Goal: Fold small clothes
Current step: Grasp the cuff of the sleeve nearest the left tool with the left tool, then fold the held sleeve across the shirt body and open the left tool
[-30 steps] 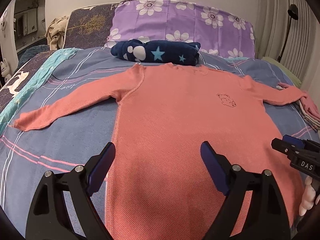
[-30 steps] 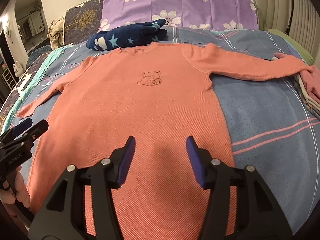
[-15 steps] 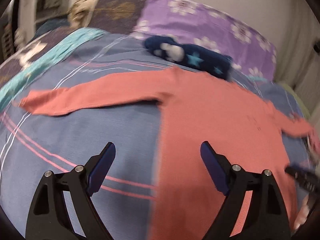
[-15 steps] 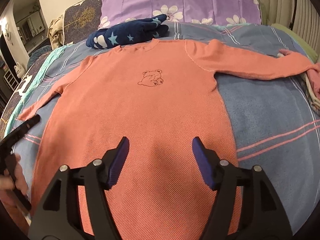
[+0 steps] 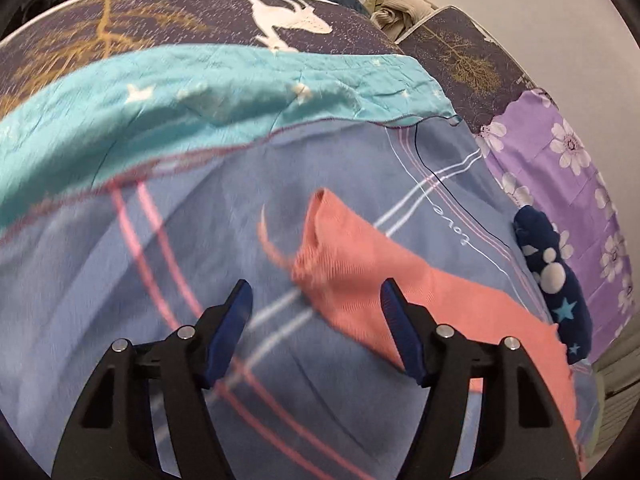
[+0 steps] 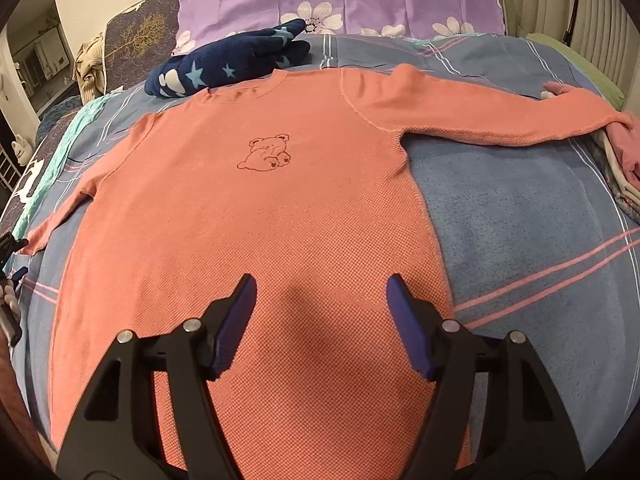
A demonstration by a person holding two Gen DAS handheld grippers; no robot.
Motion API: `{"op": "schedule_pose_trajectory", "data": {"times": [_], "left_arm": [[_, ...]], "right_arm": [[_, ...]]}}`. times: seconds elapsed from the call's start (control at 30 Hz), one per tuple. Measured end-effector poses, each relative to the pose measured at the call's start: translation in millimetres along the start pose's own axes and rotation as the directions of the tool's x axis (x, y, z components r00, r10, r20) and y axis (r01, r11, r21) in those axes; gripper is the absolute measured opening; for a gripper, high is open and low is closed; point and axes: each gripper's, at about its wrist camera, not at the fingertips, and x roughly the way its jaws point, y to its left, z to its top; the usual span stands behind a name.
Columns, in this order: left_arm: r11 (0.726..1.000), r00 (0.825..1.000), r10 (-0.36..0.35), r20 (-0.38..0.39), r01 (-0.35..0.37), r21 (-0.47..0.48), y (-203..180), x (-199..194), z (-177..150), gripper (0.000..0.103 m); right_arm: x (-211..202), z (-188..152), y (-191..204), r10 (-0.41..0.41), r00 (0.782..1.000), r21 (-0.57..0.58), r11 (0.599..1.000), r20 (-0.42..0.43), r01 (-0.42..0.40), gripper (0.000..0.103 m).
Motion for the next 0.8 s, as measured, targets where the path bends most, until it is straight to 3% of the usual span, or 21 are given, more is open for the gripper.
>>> {"op": "schedule_pose_trajectory", "data": {"times": [0.03,0.07,0.13,0.2,0.27,0.37,0.47,0.5,0.57,0.6,0.7,0.77,0.8], "left_arm": [[1.000,1.000,0.005,0.006,-0.005,0.019,-4,2,3,0.066],[0.999,1.000,-0.004,0.005,0.004,0.037,-9,6,7,0.042],[0.996,0.996,-0.074,-0.045,0.076,0.044,-16,14,16,0.015],[0.990,0.990,-0.131,-0.057,0.134,0.053,-32,12,22,0.011],[0.976,0.985,-0.168,-0.038,0.172,0.137,-66,-3,20,0.010],[0.926,0.959,-0.277,-0.054,0.281,0.251,-129,-33,8,0.010],[0.825,0.915,-0.393,-0.093,0.395,0.404,-208,-72,-21,0.010],[0.769,0.890,-0.440,-0.123,0.444,0.461,-241,-87,-38,0.010],[0.681,0.850,-0.498,-0.174,0.507,0.528,-283,-107,-66,0.010],[0.617,0.819,-0.529,-0.223,0.551,0.562,-310,-118,-89,0.010],[0.484,0.762,-0.547,-0.347,0.626,0.612,-359,-126,-150,0.013],[0.433,0.756,-0.521,-0.396,0.634,0.641,-377,-123,-186,0.045],[0.410,0.758,-0.501,-0.418,0.633,0.656,-383,-120,-206,0.048]], "right_arm": [[1,1,1,0.002,1.000,0.000,1.000,-0.001,-0.002,0.069],[1,1,1,0.004,1.000,0.001,1.000,-0.001,-0.004,0.069],[1,2,0,0.008,1.000,0.005,1.000,0.002,-0.008,0.069],[1,2,-2,0.006,1.000,0.009,1.000,0.004,-0.006,0.069],[0,3,-5,0.001,1.000,0.015,1.000,0.008,-0.001,0.069],[0,3,-13,-0.003,1.000,0.037,0.999,0.016,0.002,0.070],[0,3,-22,0.001,1.000,0.061,0.998,0.022,-0.002,0.070],[0,3,-24,0.001,1.000,0.066,0.998,0.024,-0.003,0.070],[-1,2,-30,0.001,1.000,0.077,0.997,0.026,-0.003,0.070],[-1,1,-34,0.001,1.000,0.087,0.996,0.026,-0.003,0.070],[-3,0,-42,-0.005,1.000,0.103,0.995,0.028,0.003,0.070],[-7,0,-48,-0.012,0.999,0.110,0.994,0.035,0.008,0.070],[-8,0,-50,-0.014,0.999,0.112,0.994,0.038,0.010,0.070]]}}
